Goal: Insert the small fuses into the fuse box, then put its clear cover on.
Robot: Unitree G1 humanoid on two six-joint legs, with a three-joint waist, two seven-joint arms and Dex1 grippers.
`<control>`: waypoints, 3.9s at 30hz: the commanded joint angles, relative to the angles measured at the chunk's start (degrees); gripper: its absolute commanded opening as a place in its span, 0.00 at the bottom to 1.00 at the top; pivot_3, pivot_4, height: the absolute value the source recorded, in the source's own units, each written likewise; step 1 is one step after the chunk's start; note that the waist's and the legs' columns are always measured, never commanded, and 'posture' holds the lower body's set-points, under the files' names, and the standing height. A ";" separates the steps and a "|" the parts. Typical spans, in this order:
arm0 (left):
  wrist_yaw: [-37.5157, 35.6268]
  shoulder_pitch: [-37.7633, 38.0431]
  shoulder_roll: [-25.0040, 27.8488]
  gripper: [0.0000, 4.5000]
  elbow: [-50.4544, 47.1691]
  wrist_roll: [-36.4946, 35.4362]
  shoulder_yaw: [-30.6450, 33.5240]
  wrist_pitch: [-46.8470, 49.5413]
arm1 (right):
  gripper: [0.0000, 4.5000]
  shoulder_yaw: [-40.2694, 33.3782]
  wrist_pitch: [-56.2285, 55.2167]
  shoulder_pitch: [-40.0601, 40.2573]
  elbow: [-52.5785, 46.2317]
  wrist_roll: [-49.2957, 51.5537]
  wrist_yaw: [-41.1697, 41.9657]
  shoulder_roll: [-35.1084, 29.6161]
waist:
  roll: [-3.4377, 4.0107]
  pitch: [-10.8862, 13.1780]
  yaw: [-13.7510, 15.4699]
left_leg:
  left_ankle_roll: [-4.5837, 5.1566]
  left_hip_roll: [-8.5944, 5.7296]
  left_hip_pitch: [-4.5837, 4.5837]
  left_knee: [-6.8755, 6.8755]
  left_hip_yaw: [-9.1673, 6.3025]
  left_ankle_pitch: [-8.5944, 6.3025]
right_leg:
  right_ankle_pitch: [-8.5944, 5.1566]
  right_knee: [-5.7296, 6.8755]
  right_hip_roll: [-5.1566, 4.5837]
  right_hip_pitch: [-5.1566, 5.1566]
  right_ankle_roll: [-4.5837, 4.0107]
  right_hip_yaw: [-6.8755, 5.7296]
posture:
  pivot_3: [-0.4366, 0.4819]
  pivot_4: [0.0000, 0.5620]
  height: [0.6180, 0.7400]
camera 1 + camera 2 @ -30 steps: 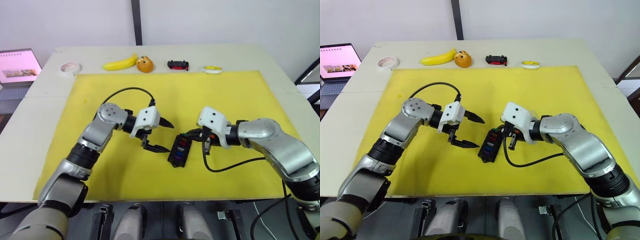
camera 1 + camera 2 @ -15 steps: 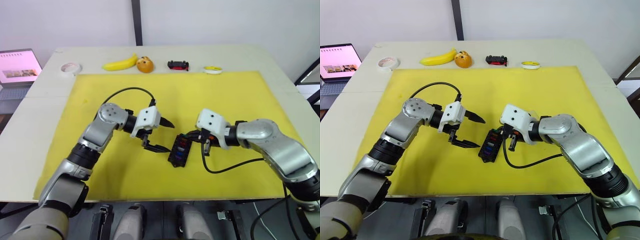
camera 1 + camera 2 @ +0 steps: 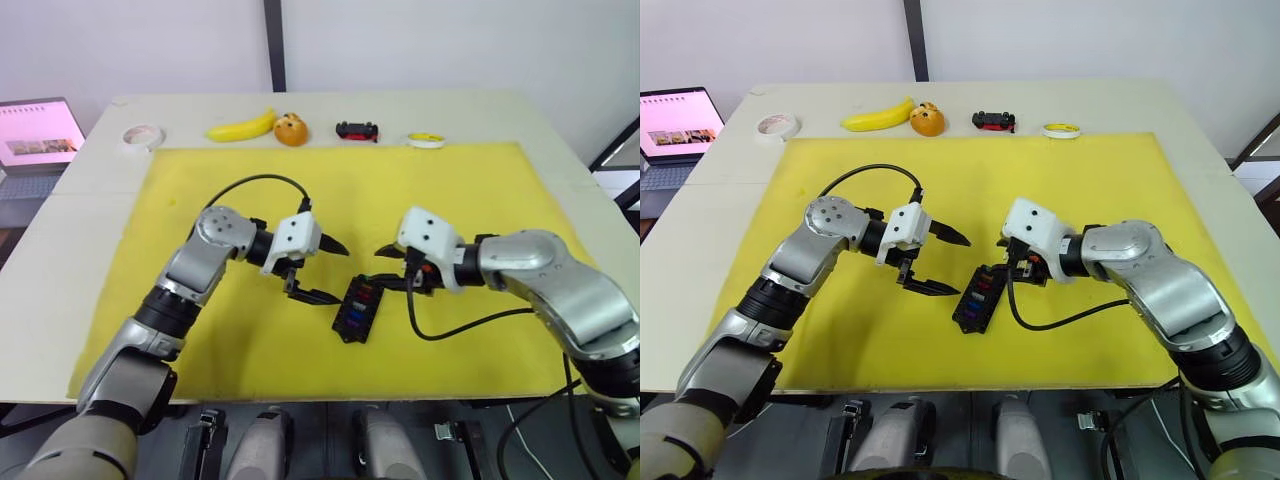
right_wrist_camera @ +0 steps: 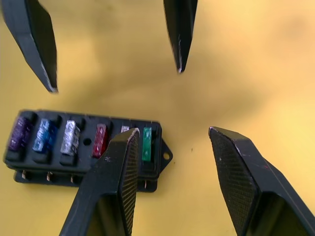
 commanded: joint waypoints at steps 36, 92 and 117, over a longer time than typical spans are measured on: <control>1.15 1.59 0.59 1.00 -5.02 -1.14 1.73 1.52 | 0.02 -3.46 -12.24 16.58 3.60 0.50 -4.77 9.38 | -0.01 -0.06 -0.02 | 0.08 -0.03 0.12 0.12 -0.02 -0.05 | 0.02 0.02 0.00 0.19 0.04 0.00 | 0.48 0.27 1.00; 50.87 48.26 1.98 1.00 -59.45 -8.94 3.09 32.30 | 0.99 -47.21 -2.98 45.70 -15.50 23.45 -4.99 -2.09 | 0.24 -0.18 1.31 | 0.55 0.02 1.07 -0.14 0.19 -0.36 | 0.01 -0.43 -0.09 1.24 0.05 0.24 | 0.48 0.27 1.00; 65.13 45.40 -12.01 1.00 -49.86 6.95 -14.04 33.14 | 0.99 -48.22 -2.82 48.71 -17.58 28.05 -9.78 -2.52 | 0.23 -0.17 1.51 | 0.62 0.02 1.02 -0.13 0.21 -0.40 | -0.01 -0.50 -0.09 1.23 0.08 0.20 | 0.48 0.27 1.00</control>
